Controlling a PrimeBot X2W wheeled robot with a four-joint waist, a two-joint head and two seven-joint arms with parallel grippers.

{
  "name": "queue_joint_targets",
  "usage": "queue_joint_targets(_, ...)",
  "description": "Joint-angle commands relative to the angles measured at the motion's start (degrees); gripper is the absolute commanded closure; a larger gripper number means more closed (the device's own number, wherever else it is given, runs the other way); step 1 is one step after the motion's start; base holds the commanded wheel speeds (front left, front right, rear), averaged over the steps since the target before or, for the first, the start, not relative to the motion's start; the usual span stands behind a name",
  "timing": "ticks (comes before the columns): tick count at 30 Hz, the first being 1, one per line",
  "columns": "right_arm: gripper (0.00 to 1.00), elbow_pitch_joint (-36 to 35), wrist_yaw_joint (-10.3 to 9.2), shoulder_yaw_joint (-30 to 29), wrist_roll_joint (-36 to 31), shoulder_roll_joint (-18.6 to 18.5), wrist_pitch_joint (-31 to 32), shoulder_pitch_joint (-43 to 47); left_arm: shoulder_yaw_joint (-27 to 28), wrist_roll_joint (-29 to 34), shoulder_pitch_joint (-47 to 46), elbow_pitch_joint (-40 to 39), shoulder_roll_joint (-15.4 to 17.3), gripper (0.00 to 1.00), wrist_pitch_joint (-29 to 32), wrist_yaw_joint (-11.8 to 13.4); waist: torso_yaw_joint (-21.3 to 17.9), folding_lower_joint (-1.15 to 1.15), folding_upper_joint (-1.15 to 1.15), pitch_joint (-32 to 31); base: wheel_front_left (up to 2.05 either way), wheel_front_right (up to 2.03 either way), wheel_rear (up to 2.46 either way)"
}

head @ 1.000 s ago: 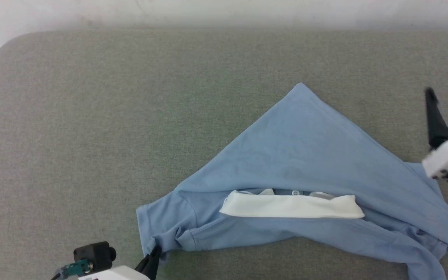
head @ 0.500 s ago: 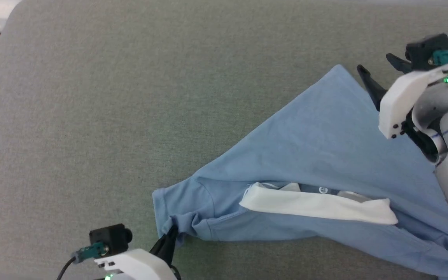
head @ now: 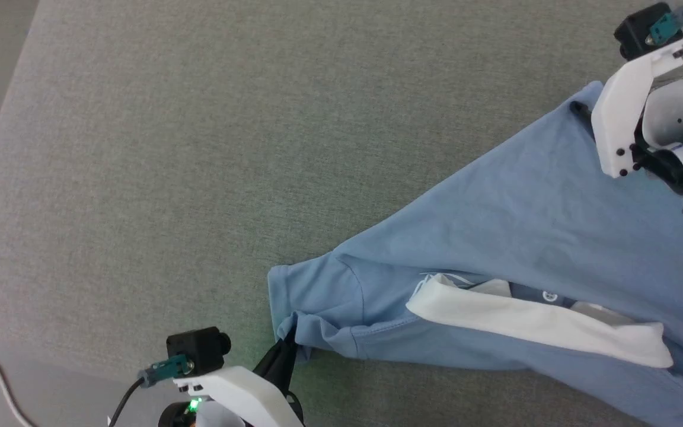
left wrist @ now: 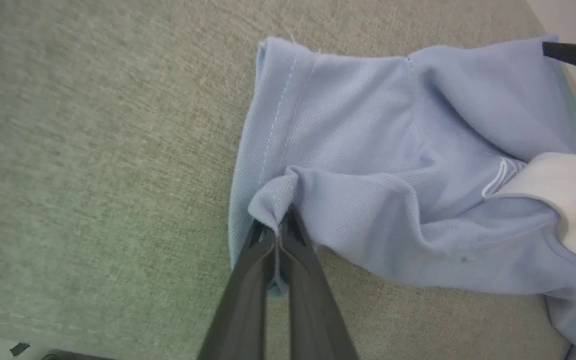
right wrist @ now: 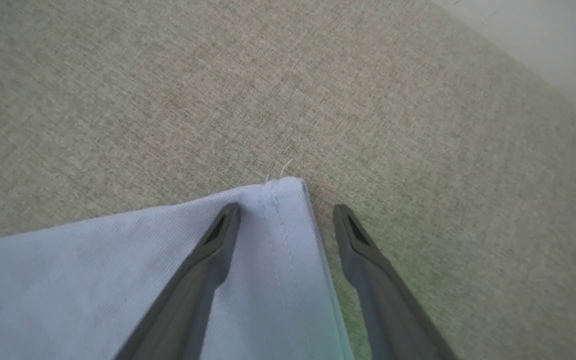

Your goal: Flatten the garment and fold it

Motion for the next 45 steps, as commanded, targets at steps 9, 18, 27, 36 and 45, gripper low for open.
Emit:
queue_joint_targets(9, 1.00, 1.98, -0.05, -0.58, 3.03, 0.92, 3.41, 0.15, 0.00, -0.64, -0.77, 2.60, -0.06, 1.00, -0.98, -0.41, 1.09, 0.00, 0.00, -0.19, 0.00, 0.00, 0.00)
queue_joint_targets(18, 1.00, -4.59, -0.05, -2.86, 1.95, -0.09, -17.19, 8.62, 1.54, -0.93, 1.29, 1.78, 1.47, 1.00, -0.98, 0.64, -2.07, 0.00, 0.00, -5.78, 0.00, 0.00, 0.00)
queue_joint_targets(27, 1.00, -13.80, -0.05, -13.36, -2.53, 1.81, -33.25, 22.43, 4.56, -0.34, 4.89, -2.22, 4.49, 1.00, -1.71, 2.32, -8.82, 0.00, 0.00, -12.88, 0.00, 0.00, 0.00)
queue_joint_targets(36, 1.00, -30.16, -0.05, -26.77, -7.45, 5.45, -31.96, 35.45, 8.31, 3.05, 1.08, -7.83, 8.08, 1.00, -7.99, 1.20, -15.26, 0.00, 0.00, -17.16, 0.00, 0.00, 0.00)
queue_joint_targets(45, 1.00, -47.08, -0.05, -32.51, -11.74, 3.48, -20.76, 35.36, 10.47, 7.66, -12.29, -13.75, 15.74, 1.00, -7.16, -1.94, -18.76, 0.00, 0.00, -18.47, 0.00, 0.00, 0.00)
